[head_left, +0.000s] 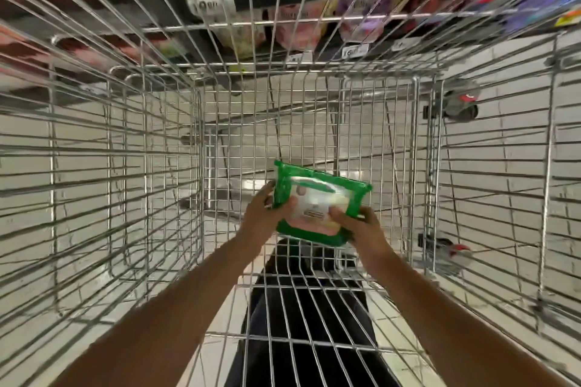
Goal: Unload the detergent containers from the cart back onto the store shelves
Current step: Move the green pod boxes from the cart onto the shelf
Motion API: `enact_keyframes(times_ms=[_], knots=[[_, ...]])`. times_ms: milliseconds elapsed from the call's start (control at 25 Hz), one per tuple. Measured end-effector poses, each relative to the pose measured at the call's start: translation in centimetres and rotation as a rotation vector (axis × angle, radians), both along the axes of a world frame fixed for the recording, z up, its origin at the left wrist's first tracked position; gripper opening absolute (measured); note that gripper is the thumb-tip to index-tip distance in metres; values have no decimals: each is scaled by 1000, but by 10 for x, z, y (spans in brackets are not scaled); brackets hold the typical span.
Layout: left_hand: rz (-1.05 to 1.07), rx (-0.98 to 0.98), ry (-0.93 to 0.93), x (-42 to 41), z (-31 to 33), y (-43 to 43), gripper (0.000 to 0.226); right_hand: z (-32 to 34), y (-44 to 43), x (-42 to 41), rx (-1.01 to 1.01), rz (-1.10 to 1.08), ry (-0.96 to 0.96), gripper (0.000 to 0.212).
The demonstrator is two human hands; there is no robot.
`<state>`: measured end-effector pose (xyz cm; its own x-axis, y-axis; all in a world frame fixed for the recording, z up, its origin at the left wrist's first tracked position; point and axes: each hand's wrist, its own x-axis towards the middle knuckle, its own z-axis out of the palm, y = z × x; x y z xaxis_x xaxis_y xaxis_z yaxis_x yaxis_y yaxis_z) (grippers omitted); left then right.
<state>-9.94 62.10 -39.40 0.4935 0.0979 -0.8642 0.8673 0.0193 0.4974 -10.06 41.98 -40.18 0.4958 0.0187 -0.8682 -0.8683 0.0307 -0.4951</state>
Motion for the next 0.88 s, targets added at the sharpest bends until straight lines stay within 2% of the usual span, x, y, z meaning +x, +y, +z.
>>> enact_keyframes(times_ms=[80, 160, 280, 400, 560, 680, 880], knots=[[75, -56, 26, 5, 17, 3, 53, 19, -2, 0, 16, -55, 20, 49], [168, -153, 75, 11, 41, 1, 64, 44, -3, 3, 29, -65, 30, 48], [204, -240, 81, 16, 79, -3, 58, 86, -7, 12, 62, -34, 23, 49], [133, -278, 65, 25, 128, -7, 55, 135, -15, 30, 46, -12, -5, 72], [176, -293, -156, 35, 192, -13, 46, 198, -22, 44, 51, -45, -108, 82], [202, -275, -273, 41, 235, -13, 51, 239, -18, 50, 118, -10, -159, 89], [245, -213, -441, 31, 305, -3, 33, 305, -3, 49, 116, 23, -385, 94]])
